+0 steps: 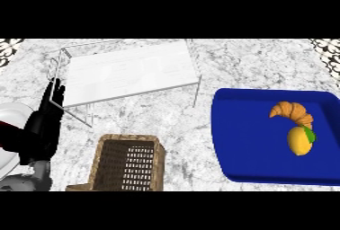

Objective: Pick the lemon from the tray and place it in the tiered shelf

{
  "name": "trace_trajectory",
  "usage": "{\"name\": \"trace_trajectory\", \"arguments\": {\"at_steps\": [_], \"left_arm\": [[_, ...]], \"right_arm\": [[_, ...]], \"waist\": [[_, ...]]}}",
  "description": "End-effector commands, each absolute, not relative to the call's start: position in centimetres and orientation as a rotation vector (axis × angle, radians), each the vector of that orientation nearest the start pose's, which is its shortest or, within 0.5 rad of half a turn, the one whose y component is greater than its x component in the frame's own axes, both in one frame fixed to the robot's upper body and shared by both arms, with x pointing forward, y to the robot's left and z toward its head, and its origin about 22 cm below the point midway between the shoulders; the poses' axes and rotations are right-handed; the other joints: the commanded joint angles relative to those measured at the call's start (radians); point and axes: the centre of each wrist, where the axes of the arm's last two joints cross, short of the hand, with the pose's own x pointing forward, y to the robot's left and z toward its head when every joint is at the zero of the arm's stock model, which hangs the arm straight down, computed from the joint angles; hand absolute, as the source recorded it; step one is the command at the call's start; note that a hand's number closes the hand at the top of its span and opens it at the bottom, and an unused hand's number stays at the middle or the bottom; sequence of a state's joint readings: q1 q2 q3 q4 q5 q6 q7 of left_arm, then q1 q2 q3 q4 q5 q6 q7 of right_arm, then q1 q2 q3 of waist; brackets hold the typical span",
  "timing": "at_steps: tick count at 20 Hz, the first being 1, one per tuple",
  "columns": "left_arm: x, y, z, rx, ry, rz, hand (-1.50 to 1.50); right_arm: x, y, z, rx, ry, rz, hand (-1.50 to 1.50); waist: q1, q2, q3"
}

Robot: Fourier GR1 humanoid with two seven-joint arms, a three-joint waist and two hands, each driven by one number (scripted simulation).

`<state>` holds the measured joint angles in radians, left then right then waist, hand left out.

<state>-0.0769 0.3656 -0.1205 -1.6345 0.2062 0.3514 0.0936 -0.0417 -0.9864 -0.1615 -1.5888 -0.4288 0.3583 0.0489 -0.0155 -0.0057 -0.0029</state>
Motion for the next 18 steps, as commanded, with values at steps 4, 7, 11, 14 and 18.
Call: {"name": "trace_trajectory", "arguments": {"at_steps": [4, 7, 11, 14, 18], "left_arm": [[26.0, 27.3, 6.3, 0.238, -1.613, 0.033, 0.0], [26.1, 26.2, 6.4, 0.238, -1.599, 0.042, 0.0], [26.3, 27.0, 6.2, 0.254, -1.601, 0.037, 0.0], [26.2, 26.1, 4.7, 0.232, -1.608, 0.038, 0.0], [24.6, 27.1, 5.3, 0.266, -1.603, 0.039, 0.0]], "right_arm": [[24.4, -38.1, 22.4, -0.664, -1.272, 0.995, -1.5], [23.5, -34.9, 20.7, -0.709, -1.171, 1.036, -1.5], [23.4, -33.3, 19.2, -0.758, -1.084, 1.01, -1.5], [24.4, -32.6, 18.4, -0.832, -0.991, 1.063, -1.5], [23.8, -31.1, 15.7, -0.925, -0.89, 1.127, -1.5]], "waist": [[0.029, 0.007, 0.0], [0.018, 0.004, 0.001], [0.019, 0.005, 0.003], [0.027, 0.008, 0.002], [0.029, 0.006, 0.003]]}}
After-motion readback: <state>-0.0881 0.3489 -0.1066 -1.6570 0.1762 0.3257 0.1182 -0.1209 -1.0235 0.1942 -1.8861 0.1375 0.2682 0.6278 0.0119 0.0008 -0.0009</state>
